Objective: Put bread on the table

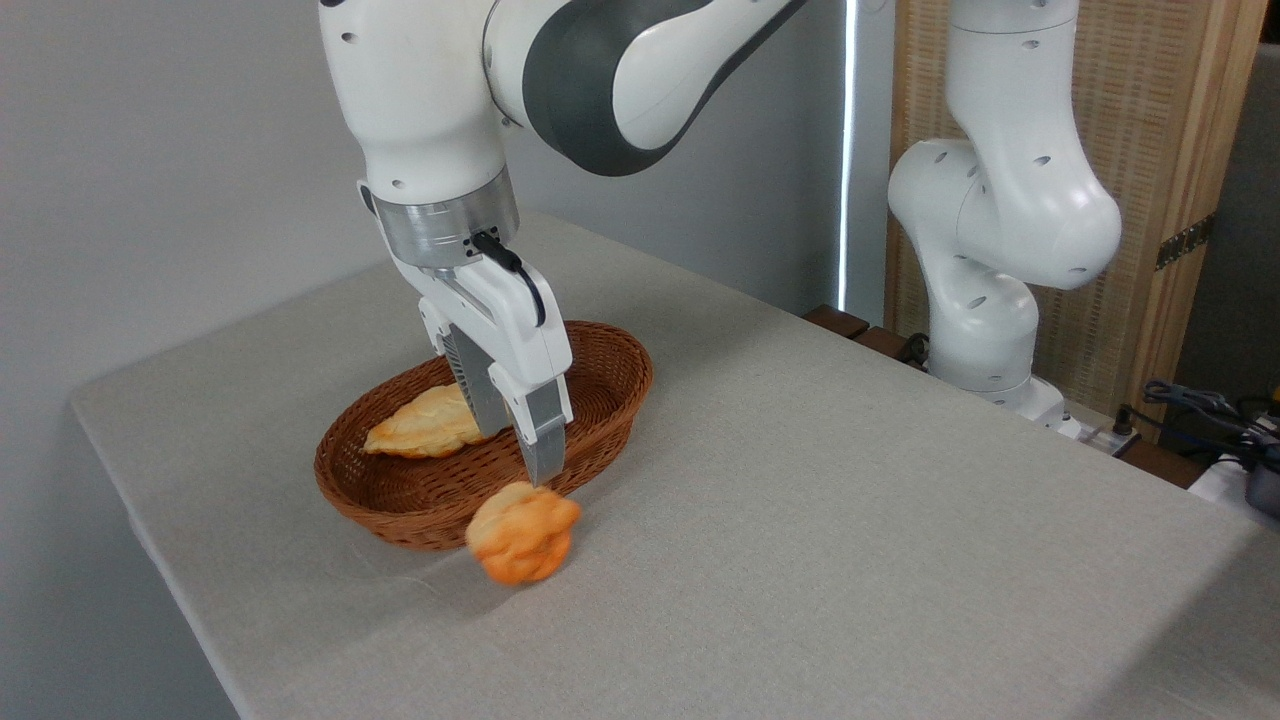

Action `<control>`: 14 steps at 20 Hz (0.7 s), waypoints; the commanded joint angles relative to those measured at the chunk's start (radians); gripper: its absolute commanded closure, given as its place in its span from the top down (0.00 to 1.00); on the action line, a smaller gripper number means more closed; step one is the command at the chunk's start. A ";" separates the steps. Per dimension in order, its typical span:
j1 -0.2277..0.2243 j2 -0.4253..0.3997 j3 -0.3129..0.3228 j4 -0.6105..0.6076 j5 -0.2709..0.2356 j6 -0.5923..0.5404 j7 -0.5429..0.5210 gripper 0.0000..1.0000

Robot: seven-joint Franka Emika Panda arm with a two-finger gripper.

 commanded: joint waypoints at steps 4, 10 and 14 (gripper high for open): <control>-0.006 -0.006 0.008 0.009 0.009 -0.025 0.015 1.00; -0.006 -0.008 0.032 0.024 0.009 0.004 0.015 1.00; -0.006 -0.014 0.048 0.030 0.007 0.045 0.012 1.00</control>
